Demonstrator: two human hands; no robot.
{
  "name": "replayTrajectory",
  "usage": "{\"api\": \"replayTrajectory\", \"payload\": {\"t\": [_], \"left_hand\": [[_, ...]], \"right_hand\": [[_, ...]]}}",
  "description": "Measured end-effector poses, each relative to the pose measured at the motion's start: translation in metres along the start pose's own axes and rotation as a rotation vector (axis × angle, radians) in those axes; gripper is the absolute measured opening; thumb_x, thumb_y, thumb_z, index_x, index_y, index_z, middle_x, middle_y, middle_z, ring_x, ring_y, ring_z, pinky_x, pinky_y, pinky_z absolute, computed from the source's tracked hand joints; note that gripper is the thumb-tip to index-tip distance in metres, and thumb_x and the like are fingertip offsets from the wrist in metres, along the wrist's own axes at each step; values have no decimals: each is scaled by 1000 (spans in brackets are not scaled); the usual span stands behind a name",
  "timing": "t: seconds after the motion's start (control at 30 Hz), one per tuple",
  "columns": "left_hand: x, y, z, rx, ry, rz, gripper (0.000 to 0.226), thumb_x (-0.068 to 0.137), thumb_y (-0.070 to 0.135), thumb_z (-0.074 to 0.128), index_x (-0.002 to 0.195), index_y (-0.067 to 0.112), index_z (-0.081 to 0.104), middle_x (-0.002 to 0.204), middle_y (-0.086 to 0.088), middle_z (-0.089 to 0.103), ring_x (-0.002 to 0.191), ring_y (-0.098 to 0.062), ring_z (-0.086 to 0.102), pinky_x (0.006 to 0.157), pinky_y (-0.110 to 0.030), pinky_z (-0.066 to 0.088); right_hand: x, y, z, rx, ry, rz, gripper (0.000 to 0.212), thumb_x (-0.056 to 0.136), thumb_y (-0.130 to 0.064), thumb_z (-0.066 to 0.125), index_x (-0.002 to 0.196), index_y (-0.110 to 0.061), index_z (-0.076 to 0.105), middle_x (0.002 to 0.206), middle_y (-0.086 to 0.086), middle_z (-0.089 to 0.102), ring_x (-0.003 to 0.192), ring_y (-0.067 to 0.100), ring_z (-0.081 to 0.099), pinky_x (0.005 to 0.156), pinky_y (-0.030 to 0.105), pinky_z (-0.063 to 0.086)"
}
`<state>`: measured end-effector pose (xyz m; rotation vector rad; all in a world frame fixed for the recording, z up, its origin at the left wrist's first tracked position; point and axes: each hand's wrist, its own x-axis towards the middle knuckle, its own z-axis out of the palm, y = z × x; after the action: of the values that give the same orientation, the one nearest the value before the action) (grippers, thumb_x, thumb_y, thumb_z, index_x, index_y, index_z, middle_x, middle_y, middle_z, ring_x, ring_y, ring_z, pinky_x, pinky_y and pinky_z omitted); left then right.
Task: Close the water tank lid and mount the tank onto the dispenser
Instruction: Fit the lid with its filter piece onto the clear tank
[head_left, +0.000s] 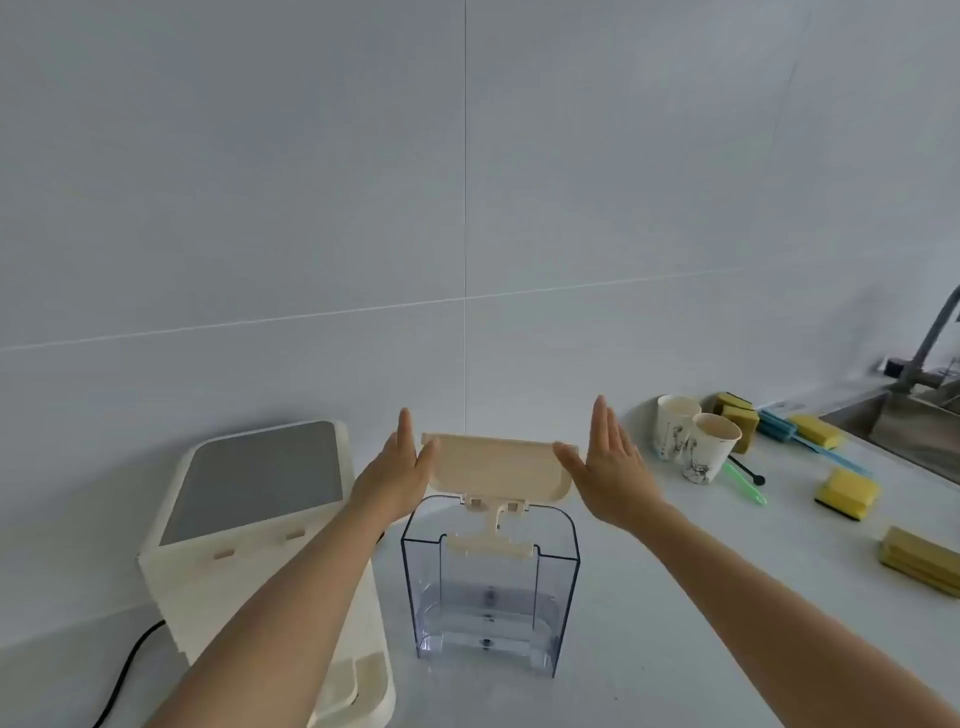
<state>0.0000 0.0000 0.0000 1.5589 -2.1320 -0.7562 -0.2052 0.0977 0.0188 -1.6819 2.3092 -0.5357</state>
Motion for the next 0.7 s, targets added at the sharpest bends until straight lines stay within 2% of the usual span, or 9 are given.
{"api": "replayTrajectory", "payload": {"t": [0.07, 0.13, 0.2, 0.23, 0.3, 0.4, 0.47, 0.53, 0.7], "left_hand": [[7, 2, 0, -101, -22, -75, 64, 96, 44, 17, 147, 14, -5, 154, -16, 25, 138, -31, 30, 109, -40, 27], [15, 3, 0, -161, -58, -178, 64, 94, 48, 16, 147, 13, 6, 149, -19, 31, 135, -33, 33, 106, -40, 28], [22, 2, 1, -159, -63, -231, 64, 93, 49, 17, 140, 8, 29, 139, -21, 42, 125, -34, 43, 100, -39, 34], [25, 2, 1, -147, -60, -238, 62, 93, 49, 17, 129, 6, 43, 131, -20, 48, 116, -35, 50, 97, -39, 37], [32, 1, 1, -146, -63, -262, 56, 93, 46, 17, 106, 6, 55, 113, -18, 54, 93, -33, 57, 85, -38, 45], [41, -1, 2, -152, -65, -280, 56, 93, 42, 19, 113, 1, 53, 101, -18, 57, 81, -31, 56, 70, -32, 43], [46, -1, 1, -140, -61, -249, 52, 93, 41, 20, 102, 3, 54, 93, -17, 56, 78, -31, 54, 69, -32, 41], [52, -3, 0, -125, -64, -214, 48, 93, 41, 20, 90, 4, 51, 89, -15, 55, 79, -29, 51, 73, -32, 38], [61, -7, 0, -82, -89, -173, 51, 93, 44, 19, 91, 4, 51, 91, -13, 55, 86, -27, 49, 79, -32, 36]], "right_hand": [[5, -3, -4, 113, -53, 27, 61, 97, -32, 25, 145, -7, -2, 156, 18, -7, 143, 36, 8, 115, 45, 17], [9, -6, -7, 262, -96, 117, 54, 97, -33, 25, 143, -6, 14, 150, 24, 19, 135, 37, 26, 108, 44, 25], [17, -5, -4, 367, -109, 186, 55, 95, -40, 25, 137, -3, 27, 135, 19, 40, 124, 33, 38, 102, 40, 30], [21, -3, 0, 413, -113, 213, 56, 94, -44, 25, 132, -3, 34, 123, 16, 45, 115, 30, 43, 98, 39, 32], [30, 2, 4, 491, -134, 261, 55, 93, -48, 25, 118, -3, 44, 106, 11, 46, 99, 25, 44, 90, 38, 35], [39, 7, 10, 592, -156, 346, 50, 93, -46, 28, 119, -7, 46, 94, 9, 50, 91, 26, 47, 79, 35, 36], [44, 10, 13, 612, -148, 365, 42, 93, -44, 31, 105, -8, 49, 76, 4, 46, 71, 20, 45, 68, 30, 37], [48, 10, 16, 635, -135, 385, 38, 92, -41, 33, 92, -7, 49, 68, 3, 44, 60, 17, 43, 58, 28, 36], [54, 11, 20, 665, -84, 398, 31, 90, -30, 41, 68, -9, 45, 60, 5, 43, 50, 18, 42, 52, 26, 34]]}}
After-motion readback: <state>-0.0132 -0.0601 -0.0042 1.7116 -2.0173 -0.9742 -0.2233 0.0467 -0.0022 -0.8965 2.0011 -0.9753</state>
